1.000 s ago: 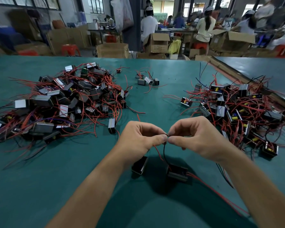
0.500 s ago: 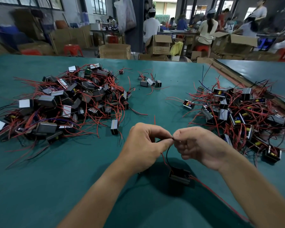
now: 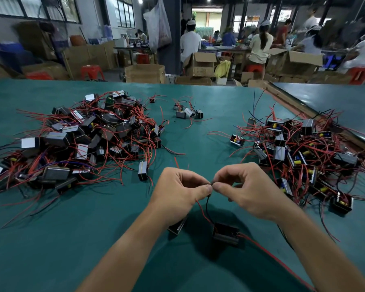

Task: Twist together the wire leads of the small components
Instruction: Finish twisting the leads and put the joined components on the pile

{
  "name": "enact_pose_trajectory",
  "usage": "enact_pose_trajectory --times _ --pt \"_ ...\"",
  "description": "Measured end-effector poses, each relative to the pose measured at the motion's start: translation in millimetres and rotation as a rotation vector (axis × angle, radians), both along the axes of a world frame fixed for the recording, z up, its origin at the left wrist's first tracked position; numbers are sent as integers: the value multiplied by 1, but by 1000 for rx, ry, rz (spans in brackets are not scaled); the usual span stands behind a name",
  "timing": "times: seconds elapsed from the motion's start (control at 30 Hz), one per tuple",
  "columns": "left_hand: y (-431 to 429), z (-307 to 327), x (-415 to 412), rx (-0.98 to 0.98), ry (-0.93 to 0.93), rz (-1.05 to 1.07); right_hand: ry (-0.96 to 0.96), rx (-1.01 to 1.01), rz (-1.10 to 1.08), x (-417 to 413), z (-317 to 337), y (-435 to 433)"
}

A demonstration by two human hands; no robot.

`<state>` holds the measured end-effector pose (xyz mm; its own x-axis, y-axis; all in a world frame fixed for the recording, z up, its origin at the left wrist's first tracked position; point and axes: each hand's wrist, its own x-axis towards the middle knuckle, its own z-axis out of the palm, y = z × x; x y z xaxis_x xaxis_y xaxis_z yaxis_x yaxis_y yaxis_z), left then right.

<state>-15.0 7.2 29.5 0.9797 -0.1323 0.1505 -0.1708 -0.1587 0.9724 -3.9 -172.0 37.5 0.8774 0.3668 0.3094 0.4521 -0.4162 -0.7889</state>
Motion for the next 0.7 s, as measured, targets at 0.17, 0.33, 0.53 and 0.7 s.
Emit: enact_pose_trajectory --times 0.17,0.33,0.53,0.7 --pt "-1 -2 -7 282 -301 6 179 -174 23 -1 3 -2" --pt "-2 1 -11 409 -527 -11 469 -103 79 -4 7 -5" --pt "-1 -3 -9 328 -403 4 498 26 97 -6 8 -2" --pt "1 -3 -1 218 -287 28 371 207 9 -2 8 0"
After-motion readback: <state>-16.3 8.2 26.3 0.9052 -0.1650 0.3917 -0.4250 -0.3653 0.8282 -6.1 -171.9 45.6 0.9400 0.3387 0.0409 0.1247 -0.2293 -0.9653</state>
